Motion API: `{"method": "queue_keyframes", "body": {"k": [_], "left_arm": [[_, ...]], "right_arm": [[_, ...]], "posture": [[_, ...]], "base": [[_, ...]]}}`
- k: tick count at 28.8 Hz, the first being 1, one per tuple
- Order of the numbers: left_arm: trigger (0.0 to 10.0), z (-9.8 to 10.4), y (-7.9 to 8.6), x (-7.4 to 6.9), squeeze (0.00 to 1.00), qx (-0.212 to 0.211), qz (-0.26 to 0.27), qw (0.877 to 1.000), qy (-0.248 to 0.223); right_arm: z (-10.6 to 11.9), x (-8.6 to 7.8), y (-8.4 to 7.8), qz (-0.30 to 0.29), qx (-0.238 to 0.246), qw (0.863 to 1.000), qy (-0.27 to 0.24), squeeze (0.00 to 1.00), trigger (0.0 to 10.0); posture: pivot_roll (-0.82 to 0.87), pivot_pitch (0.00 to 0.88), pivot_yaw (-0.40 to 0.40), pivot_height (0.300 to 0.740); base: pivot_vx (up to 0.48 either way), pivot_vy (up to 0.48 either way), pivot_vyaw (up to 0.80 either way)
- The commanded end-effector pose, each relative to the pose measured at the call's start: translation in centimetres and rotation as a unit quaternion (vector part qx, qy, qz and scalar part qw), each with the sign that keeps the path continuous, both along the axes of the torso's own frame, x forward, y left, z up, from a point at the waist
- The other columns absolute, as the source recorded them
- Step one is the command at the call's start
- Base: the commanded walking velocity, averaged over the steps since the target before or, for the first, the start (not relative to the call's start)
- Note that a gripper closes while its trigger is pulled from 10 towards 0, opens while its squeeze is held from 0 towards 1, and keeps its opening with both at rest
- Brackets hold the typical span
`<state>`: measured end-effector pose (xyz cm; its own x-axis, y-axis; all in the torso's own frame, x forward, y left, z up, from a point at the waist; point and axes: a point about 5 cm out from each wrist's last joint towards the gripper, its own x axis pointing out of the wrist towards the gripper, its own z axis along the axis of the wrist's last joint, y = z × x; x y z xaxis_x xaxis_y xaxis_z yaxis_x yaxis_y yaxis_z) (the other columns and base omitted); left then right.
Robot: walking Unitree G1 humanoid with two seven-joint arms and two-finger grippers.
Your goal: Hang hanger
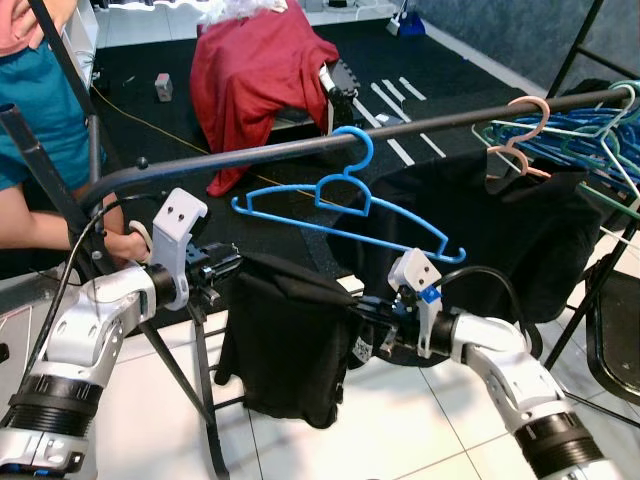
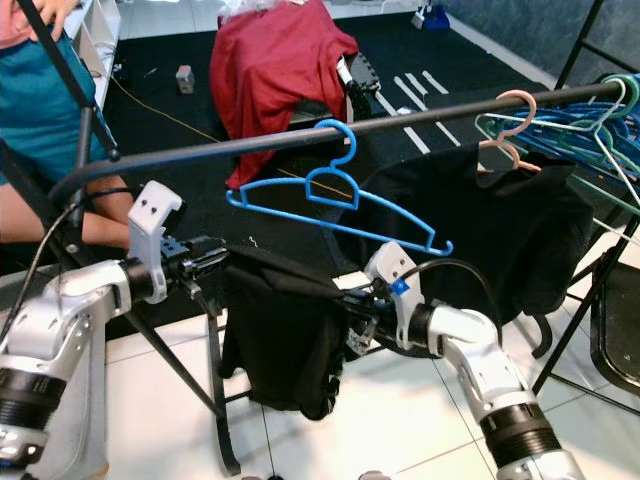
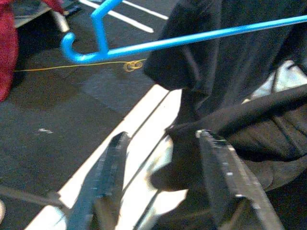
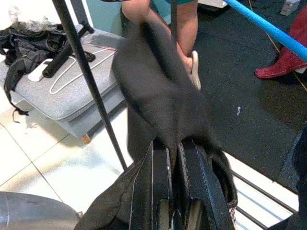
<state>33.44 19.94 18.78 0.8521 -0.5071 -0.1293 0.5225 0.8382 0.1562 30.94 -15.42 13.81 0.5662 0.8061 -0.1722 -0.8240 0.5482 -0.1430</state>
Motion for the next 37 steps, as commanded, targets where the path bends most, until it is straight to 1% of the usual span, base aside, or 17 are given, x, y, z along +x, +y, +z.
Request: {"method": "queue_keyframes", "body": {"k": [1,3,4,9,11,13,15,16,18,19,20,22,23,24,25,27,37], "left_arm": [[10.0,0.3,1.8,0.1,0.86,0.018,0.039,0.999,-0.009],[10.0,0.3,1.8,0.1,0.86,0.018,0.039,0.999,-0.009],[10.0,0.1,2.5,0.2,0.0,0.03,0.062,0.998,-0.002],[10.0,-2.5,3.7,-0.6,0.0,0.091,0.072,0.991,0.072],[10.0,-3.1,2.5,-1.4,0.0,0.061,0.018,0.993,0.095],[10.0,-3.9,1.0,-2.6,0.0,0.062,-0.057,0.989,0.124],[10.0,-3.9,1.0,-2.6,0.0,0.062,-0.057,0.989,0.124],[10.0,-4.3,0.3,-3.2,0.0,0.06,-0.092,0.985,0.135],[10.0,-4.2,-1.4,-3.9,0.0,0.014,-0.139,0.981,0.138],[10.0,-4.2,-1.4,-3.9,0.0,0.014,-0.139,0.981,0.138],[10.0,-4.0,-2.1,-4.2,0.0,-0.003,-0.157,0.978,0.137],[10.0,-4.0,-2.1,-4.2,0.0,-0.003,-0.157,0.978,0.137],[10.0,-3.9,-2.6,-4.4,0.0,-0.011,-0.171,0.976,0.136],[10.0,-3.9,-2.6,-4.4,0.0,-0.011,-0.171,0.976,0.136],[10.0,-4.0,-3.0,-4.4,0.0,-0.006,-0.173,0.976,0.129],[10.0,-4.0,-3.2,-4.4,0.0,-0.001,-0.173,0.977,0.125],[10.0,-2.4,-4.4,-5.4,0.0,-0.046,-0.23,0.965,0.117]], "right_arm": [[0.8,0.3,-0.3,-0.003,0.004,0.999,-0.033,0.0,0.0],[0.8,0.3,-0.3,-0.003,0.004,0.999,-0.033,0.0,0.0],[1.0,0.5,-0.3,-0.002,0.005,0.999,-0.04,0.0,0.0],[1.6,0.6,-0.1,0.002,0.006,0.999,-0.051,0.0,0.0],[1.9,0.7,0.0,0.001,0.009,0.998,-0.055,0.0,0.0],[2.7,0.9,0.2,-0.005,0.049,0.997,-0.051,0.0,0.0],[2.7,0.9,0.2,-0.005,0.049,0.997,-0.051,0.0,0.0],[3.4,1.0,0.4,-0.006,0.092,0.995,-0.043,0.0,0.0],[5.5,0.3,1.0,0.051,0.241,0.969,0.012,0.0,0.0],[5.5,0.3,1.0,0.051,0.241,0.969,0.012,0.0,0.0],[6.6,-0.6,1.0,0.115,0.301,0.945,0.049,0.0,0.0],[6.6,-0.6,1.0,0.115,0.301,0.945,0.049,0.0,0.0],[7.4,-1.4,1.0,0.164,0.342,0.922,0.078,0.0,0.0],[7.4,-1.4,1.0,0.164,0.342,0.922,0.078,0.0,0.0],[7.9,-1.7,0.6,0.195,0.36,0.907,0.093,0.0,0.0],[8.3,-1.8,0.4,0.213,0.371,0.898,0.101,0.0,0.0],[8.6,-0.5,-0.1,0.185,0.359,0.912,0.076,0.0,0.0]], "posture": [[-0.09,0.15,-0.005,0.74],[-0.09,0.15,-0.005,0.74],[-0.09,0.15,-0.007,0.74],[-0.09,0.15,-0.008,0.74],[-0.09,0.148,-0.008,0.74],[-0.09,0.144,-0.004,0.74],[-0.09,0.144,-0.004,0.74],[-0.09,0.144,-0.004,0.74],[-0.1,0.139,0.001,0.74],[-0.1,0.139,0.001,0.74],[-0.1,0.137,0.004,0.74],[-0.1,0.137,0.004,0.74],[-0.1,0.137,0.004,0.74],[-0.1,0.137,0.004,0.74],[-0.1,0.132,0.004,0.74],[-0.1,0.132,0.004,0.74],[-0.09,0.121,0.0,0.74]], "base": [[0.0,0.0,0.0],[0.0,0.0,0.0],[0.0,0.0,0.0],[0.0,0.0,0.0],[0.0,0.0,0.0],[0.0,0.0,0.0],[0.0,0.0,0.0],[0.0,0.0,0.0],[0.0,0.0,0.0],[0.0,0.0,0.0],[0.0,0.0,0.0],[0.0,0.0,0.0],[0.0,0.0,0.0],[0.0,0.0,0.0],[0.0,0.0,0.0],[0.0,0.0,0.0],[0.0,0.0,0.0]]}}
